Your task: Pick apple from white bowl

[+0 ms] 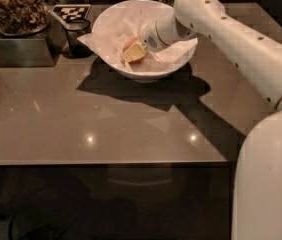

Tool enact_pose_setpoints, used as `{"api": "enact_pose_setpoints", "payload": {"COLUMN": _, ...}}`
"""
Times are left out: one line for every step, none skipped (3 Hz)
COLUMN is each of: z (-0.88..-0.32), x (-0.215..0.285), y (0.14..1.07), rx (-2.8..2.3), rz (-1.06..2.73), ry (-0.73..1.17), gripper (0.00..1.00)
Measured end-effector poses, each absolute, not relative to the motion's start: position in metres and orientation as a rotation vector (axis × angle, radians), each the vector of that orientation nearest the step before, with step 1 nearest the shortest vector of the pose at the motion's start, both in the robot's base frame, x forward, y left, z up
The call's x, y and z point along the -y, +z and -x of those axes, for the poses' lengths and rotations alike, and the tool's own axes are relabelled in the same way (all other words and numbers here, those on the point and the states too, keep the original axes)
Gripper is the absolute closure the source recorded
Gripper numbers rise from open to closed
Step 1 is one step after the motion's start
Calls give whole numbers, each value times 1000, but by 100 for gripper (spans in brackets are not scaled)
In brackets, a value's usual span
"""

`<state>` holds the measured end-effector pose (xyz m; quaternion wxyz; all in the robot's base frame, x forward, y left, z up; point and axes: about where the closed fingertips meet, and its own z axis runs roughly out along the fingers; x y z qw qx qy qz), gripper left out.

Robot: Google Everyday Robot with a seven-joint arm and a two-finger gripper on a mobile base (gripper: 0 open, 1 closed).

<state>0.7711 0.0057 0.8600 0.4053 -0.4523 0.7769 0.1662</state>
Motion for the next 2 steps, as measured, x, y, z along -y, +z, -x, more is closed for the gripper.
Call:
{"api": "enact_pose_setpoints", "payload": {"z": -771, "x": -6, "y": 860, "rx": -1960, "rz": 1141, "ry": 419, "gripper": 70}}
{"api": "enact_pose_setpoints", "payload": {"z": -773, "x": -3, "y": 861, "rx": -1957, "rz": 1131, "ry": 415, "gripper": 94}}
